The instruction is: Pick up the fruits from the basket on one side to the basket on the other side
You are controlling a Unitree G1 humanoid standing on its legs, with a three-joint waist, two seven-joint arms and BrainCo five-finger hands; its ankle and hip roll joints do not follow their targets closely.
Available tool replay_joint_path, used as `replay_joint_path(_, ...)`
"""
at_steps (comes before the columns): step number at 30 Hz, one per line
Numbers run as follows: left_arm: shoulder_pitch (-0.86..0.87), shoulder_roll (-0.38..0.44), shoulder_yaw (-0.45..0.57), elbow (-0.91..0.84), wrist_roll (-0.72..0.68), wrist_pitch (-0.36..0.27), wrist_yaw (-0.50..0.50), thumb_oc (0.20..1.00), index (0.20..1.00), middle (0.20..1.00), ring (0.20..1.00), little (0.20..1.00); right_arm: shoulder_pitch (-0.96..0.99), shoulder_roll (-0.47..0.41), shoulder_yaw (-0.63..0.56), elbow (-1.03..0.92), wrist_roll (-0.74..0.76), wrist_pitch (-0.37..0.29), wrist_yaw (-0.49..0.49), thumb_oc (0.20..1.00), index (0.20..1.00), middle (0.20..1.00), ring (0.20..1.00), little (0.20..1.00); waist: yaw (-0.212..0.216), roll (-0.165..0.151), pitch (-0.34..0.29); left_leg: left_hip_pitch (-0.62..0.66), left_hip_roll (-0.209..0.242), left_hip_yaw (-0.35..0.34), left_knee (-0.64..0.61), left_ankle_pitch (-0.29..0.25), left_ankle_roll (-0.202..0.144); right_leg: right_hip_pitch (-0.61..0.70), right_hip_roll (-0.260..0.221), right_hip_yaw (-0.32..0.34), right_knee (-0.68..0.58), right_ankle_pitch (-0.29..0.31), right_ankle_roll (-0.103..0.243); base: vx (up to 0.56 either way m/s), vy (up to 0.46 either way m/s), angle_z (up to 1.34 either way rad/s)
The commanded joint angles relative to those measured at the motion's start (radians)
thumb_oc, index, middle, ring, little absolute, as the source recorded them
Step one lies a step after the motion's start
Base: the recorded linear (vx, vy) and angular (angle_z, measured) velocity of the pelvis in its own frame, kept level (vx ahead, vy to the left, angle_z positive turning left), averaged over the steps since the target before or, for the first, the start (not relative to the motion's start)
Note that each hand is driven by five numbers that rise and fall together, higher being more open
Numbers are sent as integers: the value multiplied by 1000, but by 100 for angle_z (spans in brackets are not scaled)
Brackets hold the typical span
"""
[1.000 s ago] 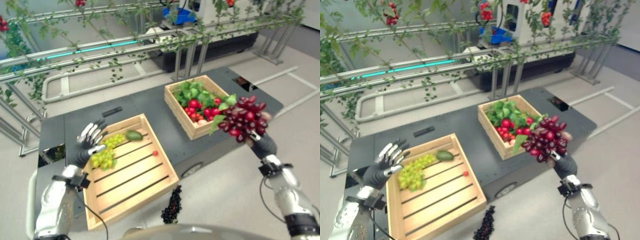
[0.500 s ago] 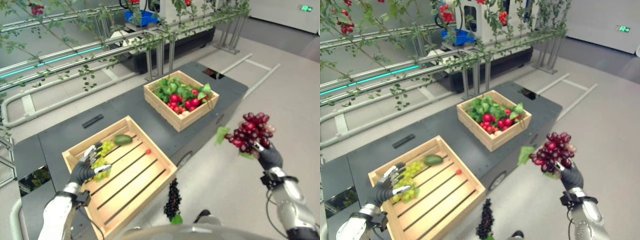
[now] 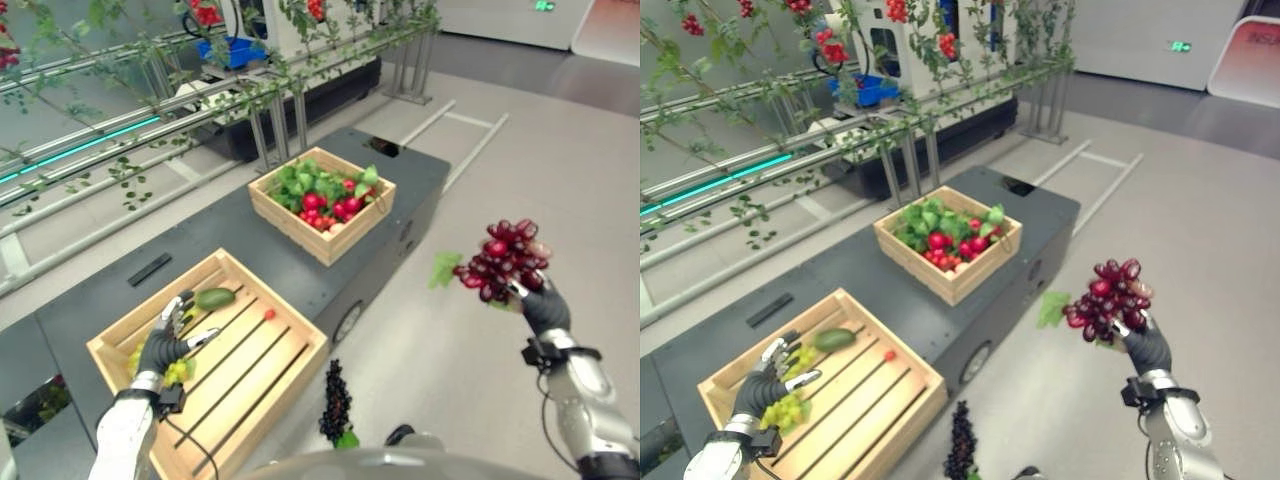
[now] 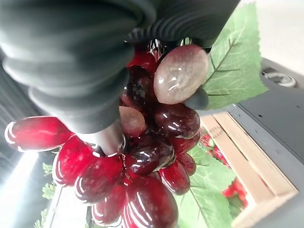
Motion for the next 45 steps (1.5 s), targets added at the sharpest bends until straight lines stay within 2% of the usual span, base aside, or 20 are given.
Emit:
replay_joint_path(1,-55,10,45,-54,1,-74,53,1000,1000,1000,1000,1000,-119,-2,-22,-94,-21,-128,-32,200,200,200,200,200,63,-25,12,-84,16,-147,240,-122,12,60,-5,86,-162,135,85,33,-145,-91)
replay_joint_path(2,-59,-5,54,-46,-8,-76,76,1000,1000,1000,1000,1000,-127,-4,-1,-81,-54,-130,-52,200,200,200,200,200,96,-29,17,-109,23,-249,294,-106,-19,80,47,138,-198,103,64,-23,-82,-130)
replay_joint_path(3,-66,-9,52,-41,-8,-78,93,1000,1000,1000,1000,1000,-134,2,8,-73,-53,-134,-63,200,200,200,200,200,105,-28,21,-122,32,-295,284,-91,-38,80,72,163,-213,98,58,-52,-73,-182)
replay_joint_path(6,-74,-22,54,3,-11,-87,121,1000,1000,1000,1000,1000,-147,4,32,-67,-67,-145,-81,200,200,200,200,200,129,-30,17,-171,36,-465,182,-45,-78,75,108,233,-255,96,66,-42,17,-145)
replay_joint_path(8,-80,-16,42,45,12,-99,142,1000,1000,1000,1000,1000,-165,10,62,-58,-59,-150,-81,200,200,200,200,200,148,-35,13,-187,3,-594,107,2,-74,62,121,285,-274,113,56,-14,47,-125)
replay_joint_path(9,-81,-15,42,47,12,-100,142,1000,1000,1000,1000,1000,-165,10,62,-58,-59,-150,-82,200,200,200,200,200,148,-36,13,-184,2,-594,101,6,-74,62,119,285,-274,113,56,-60,59,-139)
replay_joint_path(12,-128,-30,18,172,-34,-107,150,1000,1000,1000,1000,1000,-177,19,90,-75,-73,-157,-100,200,200,200,200,200,148,-30,12,-164,-45,-693,75,-7,-43,37,112,371,-261,132,60,-61,152,-113)
replay_joint_path(21,-160,-11,-28,222,-4,-128,164,1000,1000,1000,1000,1000,-168,53,87,-98,-129,-169,-156,200,200,200,200,200,107,-19,26,-132,-120,-580,74,-49,29,0,-10,404,-171,145,107,-47,237,-48)
replay_joint_path(22,-165,-11,-26,224,-1,-134,178,1000,1000,1000,1000,1000,-157,65,77,-95,-129,-171,-174,200,200,200,200,200,99,-20,24,-121,-137,-553,93,-76,41,2,-49,399,-153,150,114,2,293,-64)
replay_joint_path(24,-168,-9,-28,222,13,-138,191,1000,1000,1000,1000,1000,-147,76,72,-99,-129,-175,-180,200,200,200,200,200,97,-21,27,-109,-146,-536,112,-97,47,7,-66,406,-141,151,121,10,211,-67)
replay_joint_path(25,-173,-8,-29,218,34,-142,206,1000,1000,1000,1000,1000,-127,75,67,-106,-152,-171,-185,200,200,200,200,200,85,-26,29,-100,-169,-515,142,-120,55,9,-112,412,-136,184,136,-8,123,-22)
replay_joint_path(27,-176,-9,-34,218,52,-145,216,1000,1000,1000,1000,1000,-117,76,61,-108,-168,-172,-199,200,200,200,200,200,78,-28,29,-94,-183,-502,146,-125,57,14,-146,410,-149,220,153,-45,207,-2)
replay_joint_path(29,-182,-16,-44,225,72,-150,228,1000,1000,1000,1000,1000,-114,86,52,-94,-204,-174,-242,200,200,200,200,200,79,-13,36,-70,-192,-462,124,-131,53,20,-209,358,-157,265,183,-108,232,-77)
replay_joint_path(31,-181,-10,-60,223,103,-151,247,1000,1000,1000,1000,1000,-128,95,49,-82,-213,-178,-277,200,200,200,200,200,93,6,47,-68,-187,-412,100,-106,55,48,-239,196,-113,262,183,-183,168,-112)
replay_joint_path(32,-178,-2,-65,216,121,-154,251,1000,1000,1000,1000,1000,-135,95,48,-70,-222,-178,-289,200,200,200,200,200,97,11,44,-69,-185,-378,83,-93,56,62,-246,117,-82,258,184,-172,185,-84)
replay_joint_path(34,-176,1,-71,205,120,-157,266,1000,1000,1000,1000,1000,-159,88,60,-42,-236,-171,-298,200,200,200,200,200,83,16,43,-51,-185,-334,28,-55,71,62,-215,30,60,247,188,-73,148,-81)
replay_joint_path(37,-164,14,-61,187,115,-162,277,1000,1000,1000,1000,1000,-180,80,72,-31,-244,-170,-294,200,200,200,200,200,80,26,47,-21,-184,-294,-13,-40,87,39,-211,-21,194,255,202,-14,39,-98)
replay_joint_path(39,-160,14,-54,186,108,-163,281,1000,1000,1000,1000,1000,-182,81,75,-25,-242,-170,-294,200,200,200,200,200,81,27,49,-9,-185,-288,-29,-36,88,34,-219,-22,199,256,203,-52,-90,-43)
replay_joint_path(42,-161,13,-44,183,90,-172,296,1000,1000,1000,1000,1000,-206,78,90,-16,-232,-170,-302,200,200,200,200,200,99,18,40,-20,-171,-243,-65,-4,72,70,-211,-54,45,278,199,-122,-226,-31)
replay_joint_path(45,-155,9,-38,184,75,-176,293,1000,1000,1000,1000,1000,-217,75,95,-16,-228,-170,-304,200,200,200,200,200,104,16,36,-29,-150,-223,-72,5,60,53,-199,-21,5,301,200,-37,-191,-28)
